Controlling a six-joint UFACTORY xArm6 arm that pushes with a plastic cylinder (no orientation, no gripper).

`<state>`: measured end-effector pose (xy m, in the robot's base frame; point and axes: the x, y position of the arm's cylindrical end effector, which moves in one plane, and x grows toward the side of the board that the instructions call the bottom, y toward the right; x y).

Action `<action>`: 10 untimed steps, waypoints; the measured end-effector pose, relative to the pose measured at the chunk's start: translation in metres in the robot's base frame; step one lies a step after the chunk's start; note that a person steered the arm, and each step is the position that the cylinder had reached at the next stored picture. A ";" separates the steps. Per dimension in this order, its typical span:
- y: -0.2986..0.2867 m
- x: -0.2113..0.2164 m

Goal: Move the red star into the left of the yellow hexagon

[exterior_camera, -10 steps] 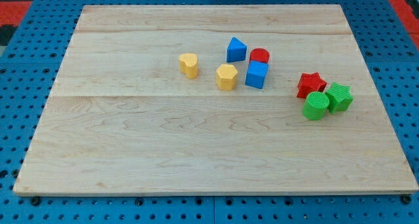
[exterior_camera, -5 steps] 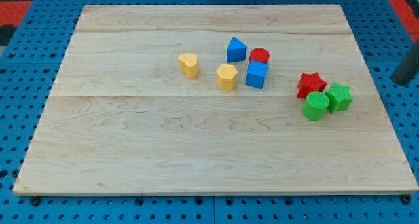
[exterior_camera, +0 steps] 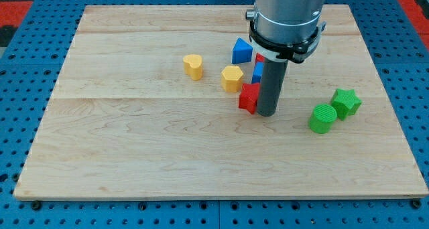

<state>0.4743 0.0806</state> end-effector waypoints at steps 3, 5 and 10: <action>0.044 -0.027; -0.088 -0.014; -0.122 -0.002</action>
<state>0.4724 -0.0416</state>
